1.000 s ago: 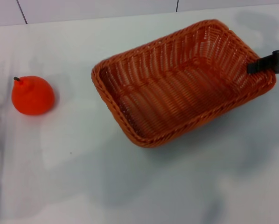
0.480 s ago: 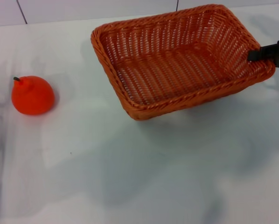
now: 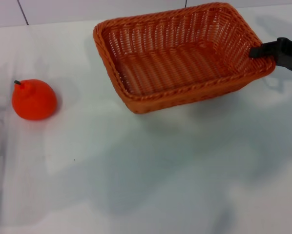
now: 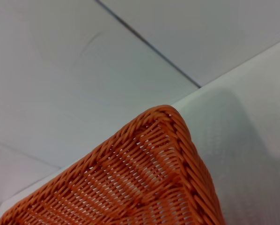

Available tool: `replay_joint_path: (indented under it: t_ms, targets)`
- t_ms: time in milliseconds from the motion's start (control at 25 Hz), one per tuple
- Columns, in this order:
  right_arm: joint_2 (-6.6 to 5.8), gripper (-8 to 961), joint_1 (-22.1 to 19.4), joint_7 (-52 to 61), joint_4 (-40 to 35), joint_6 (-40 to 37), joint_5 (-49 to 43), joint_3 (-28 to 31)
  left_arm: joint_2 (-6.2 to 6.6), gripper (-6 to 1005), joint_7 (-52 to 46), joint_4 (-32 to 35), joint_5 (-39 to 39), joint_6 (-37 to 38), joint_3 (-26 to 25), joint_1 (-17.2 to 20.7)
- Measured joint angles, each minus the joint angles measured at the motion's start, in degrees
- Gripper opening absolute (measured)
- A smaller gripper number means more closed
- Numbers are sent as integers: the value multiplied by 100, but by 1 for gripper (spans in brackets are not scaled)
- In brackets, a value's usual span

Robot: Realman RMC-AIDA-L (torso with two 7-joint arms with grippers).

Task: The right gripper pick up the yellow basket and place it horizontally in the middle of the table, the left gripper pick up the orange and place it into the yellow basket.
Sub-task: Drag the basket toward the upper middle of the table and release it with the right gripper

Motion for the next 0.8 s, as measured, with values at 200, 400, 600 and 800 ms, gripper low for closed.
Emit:
replay_joint_path:
  t_ms: [200,400,600,800]
  targets:
    - [3,228,53,35,127,294,-17,-57,-4,905,130,-11,0,0,0,0]
    - [4,233,116,36,224,506,-31,-204,-14,906,250,-70,0,0,0,-7]
    - [47,239,192,37,249,751,-31,-349,-9,907,254,-94,0,0,0,-19]
    - [64,244,265,36,351,931,-31,-465,-11,908,255,-96,0,1,0,-19]
